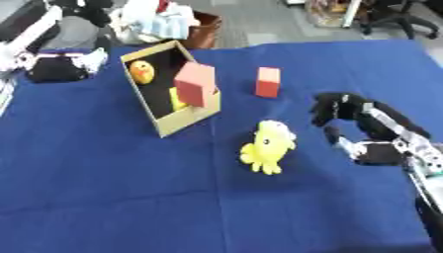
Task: Pick up objects on the table and place them in the box.
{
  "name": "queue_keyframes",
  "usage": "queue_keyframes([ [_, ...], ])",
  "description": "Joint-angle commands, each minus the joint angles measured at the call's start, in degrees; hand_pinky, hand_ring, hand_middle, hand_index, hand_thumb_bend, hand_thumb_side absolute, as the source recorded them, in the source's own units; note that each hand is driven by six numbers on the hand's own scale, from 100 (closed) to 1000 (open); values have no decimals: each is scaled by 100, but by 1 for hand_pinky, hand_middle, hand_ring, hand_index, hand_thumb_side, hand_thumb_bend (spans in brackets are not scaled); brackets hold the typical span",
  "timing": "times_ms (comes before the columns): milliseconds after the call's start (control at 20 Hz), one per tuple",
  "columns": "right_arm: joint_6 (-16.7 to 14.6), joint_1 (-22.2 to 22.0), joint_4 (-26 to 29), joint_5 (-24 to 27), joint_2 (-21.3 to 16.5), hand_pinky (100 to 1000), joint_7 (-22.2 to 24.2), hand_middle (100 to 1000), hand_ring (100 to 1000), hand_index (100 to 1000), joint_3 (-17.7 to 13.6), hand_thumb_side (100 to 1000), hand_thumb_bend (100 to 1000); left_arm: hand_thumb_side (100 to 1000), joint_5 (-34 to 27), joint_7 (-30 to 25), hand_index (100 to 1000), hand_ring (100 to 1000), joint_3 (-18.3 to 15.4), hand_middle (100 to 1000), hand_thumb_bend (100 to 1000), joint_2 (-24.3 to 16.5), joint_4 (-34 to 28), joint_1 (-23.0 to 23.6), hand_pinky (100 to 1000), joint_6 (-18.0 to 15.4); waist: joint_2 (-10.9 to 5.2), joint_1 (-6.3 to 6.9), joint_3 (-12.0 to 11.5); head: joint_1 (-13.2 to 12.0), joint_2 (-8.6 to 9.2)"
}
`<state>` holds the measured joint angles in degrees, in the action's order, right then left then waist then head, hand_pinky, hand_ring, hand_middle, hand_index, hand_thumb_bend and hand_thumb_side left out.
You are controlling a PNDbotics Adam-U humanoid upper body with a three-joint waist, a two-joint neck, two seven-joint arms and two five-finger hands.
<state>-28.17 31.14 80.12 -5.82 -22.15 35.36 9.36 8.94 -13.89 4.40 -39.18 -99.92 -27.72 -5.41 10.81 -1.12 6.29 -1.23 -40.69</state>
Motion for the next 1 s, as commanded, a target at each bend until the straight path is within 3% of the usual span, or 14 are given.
queue_keyframes([
  [50,-308,371,-406,-412,-313,715,231,816,797,948,199,209,100,504,-467,67,884,708,-253,644,100,-47,-529,265,846,163,-197,-76,-20,74,54],
  [200,-585,699,-847,-1024,-331,768,305,870,859,974,334,198,100,543,-586,74,883,704,-364,636,100,92,-794,684,846,275,-217,-78,-41,117,53],
  [400,-903,1021,-1381,-1788,-207,787,287,884,875,979,447,208,100,576,-593,46,881,700,-437,629,100,287,-910,1037,844,384,-244,-76,-65,150,56],
  [750,-1406,1505,-2131,-2974,146,815,239,907,895,985,583,244,100,576,-536,-32,880,699,-453,627,100,509,-1082,1216,843,415,-235,-70,-130,208,96],
  [1000,-1836,1653,-2337,-3619,220,840,320,916,911,985,715,281,100,586,-494,-82,881,698,-444,627,100,562,-1167,1270,844,412,-223,-66,-175,227,94],
])
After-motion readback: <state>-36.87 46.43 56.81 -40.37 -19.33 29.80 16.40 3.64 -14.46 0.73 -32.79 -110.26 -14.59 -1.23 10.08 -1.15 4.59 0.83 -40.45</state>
